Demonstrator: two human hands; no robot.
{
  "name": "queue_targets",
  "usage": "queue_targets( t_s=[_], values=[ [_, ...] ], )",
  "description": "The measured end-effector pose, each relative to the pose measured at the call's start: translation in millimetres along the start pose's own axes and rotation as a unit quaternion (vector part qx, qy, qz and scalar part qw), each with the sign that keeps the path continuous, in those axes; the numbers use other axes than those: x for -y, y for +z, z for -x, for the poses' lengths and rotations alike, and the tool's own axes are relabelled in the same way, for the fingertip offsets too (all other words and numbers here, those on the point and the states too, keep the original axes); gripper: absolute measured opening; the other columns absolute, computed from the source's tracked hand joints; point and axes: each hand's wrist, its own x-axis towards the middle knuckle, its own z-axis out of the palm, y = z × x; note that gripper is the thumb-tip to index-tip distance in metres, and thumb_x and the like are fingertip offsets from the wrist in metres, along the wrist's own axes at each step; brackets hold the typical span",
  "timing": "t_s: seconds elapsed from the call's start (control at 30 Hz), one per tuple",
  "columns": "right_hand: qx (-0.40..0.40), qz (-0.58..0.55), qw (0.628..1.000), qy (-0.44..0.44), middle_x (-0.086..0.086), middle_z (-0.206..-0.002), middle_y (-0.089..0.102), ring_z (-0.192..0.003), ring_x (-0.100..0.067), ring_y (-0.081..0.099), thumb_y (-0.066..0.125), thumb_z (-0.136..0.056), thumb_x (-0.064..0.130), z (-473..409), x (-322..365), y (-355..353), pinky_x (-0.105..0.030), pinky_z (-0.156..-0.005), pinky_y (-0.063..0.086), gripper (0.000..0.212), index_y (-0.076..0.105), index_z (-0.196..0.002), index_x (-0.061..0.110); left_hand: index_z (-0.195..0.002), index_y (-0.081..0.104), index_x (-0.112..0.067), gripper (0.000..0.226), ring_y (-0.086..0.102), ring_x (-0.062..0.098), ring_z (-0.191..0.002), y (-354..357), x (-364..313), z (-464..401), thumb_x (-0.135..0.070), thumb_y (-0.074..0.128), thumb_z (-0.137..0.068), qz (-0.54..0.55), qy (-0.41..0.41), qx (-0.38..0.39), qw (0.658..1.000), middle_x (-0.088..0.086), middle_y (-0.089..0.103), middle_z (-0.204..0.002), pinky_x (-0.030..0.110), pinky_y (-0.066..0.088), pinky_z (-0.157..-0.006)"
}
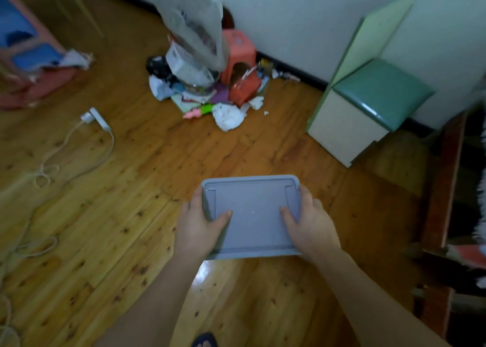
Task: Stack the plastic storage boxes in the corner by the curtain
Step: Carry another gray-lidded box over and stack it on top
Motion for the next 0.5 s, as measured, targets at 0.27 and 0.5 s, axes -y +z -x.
queue_targets(
  t_s=[0.27,0.5],
  values=[
    [-0.084,0.008,0.996,-0.004,-0.009,-0.126,0.055,-0.105,-0.028,0.062,0.039,-0.095,0.060,12,38,-140,-0.038,-0.083,0.051,0.066,0.023,-0.149,0.025,-0.146,0.033,-0.023,0.092,0.049,0.022,-0.119,-76,-125,3,-0.067,0.065,-0.071,-0.028,0.084,-0.043,0.995,0.002,0.053,-0.132,0.037,0.044,-0.095],
    [-0.135,0.003,0.991,-0.025,-0.010,-0.123,0.061,-0.102,-0.027,0.064,0.038,-0.097,0.059,22,76,-252,-0.034,-0.076,0.048,0.065,0.025,-0.149,0.022,-0.131,0.045,-0.025,0.075,0.058,0.017,-0.104,-149,-228,15,-0.066,0.066,-0.072,-0.044,0.140,-0.083,0.986,-0.005,0.060,-0.116,0.038,0.054,-0.083]
  ],
)
